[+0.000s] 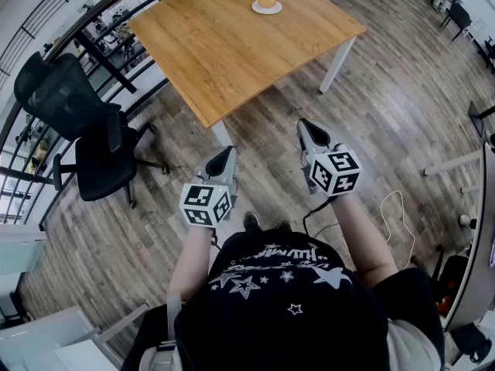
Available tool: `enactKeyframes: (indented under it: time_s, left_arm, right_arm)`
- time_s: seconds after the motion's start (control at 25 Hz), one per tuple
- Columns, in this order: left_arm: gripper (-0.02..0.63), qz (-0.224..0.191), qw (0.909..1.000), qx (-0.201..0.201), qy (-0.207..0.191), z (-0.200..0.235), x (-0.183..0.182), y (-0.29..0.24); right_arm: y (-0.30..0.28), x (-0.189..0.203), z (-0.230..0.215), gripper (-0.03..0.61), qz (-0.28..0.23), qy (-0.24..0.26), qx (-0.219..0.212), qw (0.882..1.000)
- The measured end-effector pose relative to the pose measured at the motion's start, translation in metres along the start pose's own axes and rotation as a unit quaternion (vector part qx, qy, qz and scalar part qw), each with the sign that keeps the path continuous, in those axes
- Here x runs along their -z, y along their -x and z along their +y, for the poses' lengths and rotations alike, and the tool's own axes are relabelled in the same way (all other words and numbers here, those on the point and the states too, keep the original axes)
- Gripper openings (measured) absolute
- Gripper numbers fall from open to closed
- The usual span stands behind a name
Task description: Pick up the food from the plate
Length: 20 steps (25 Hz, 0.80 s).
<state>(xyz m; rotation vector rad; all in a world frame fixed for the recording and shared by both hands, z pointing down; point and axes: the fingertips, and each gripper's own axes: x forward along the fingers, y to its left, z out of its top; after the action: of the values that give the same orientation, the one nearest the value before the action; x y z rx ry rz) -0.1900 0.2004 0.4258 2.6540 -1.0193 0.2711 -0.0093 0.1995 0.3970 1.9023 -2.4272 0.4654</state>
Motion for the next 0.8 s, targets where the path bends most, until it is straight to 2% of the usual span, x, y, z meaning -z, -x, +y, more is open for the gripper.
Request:
enactKeyframes:
  time_s: [0.48,0.8]
  left_arm:
    - [0.002,-0.004,0.9999,0.015,-0.002,0.006,-0.002,0.000]
    - [0.002,0.001,0.9995,0.031,0.009,0.024,0.002,0.000]
  right_arm:
    - [-0.009,0.001,0.015,0.000,0.004,0.003,-0.010,1.000]
    - [-0.020,-0.003,0.021,0.000,0.001,0.009,0.015,1.000]
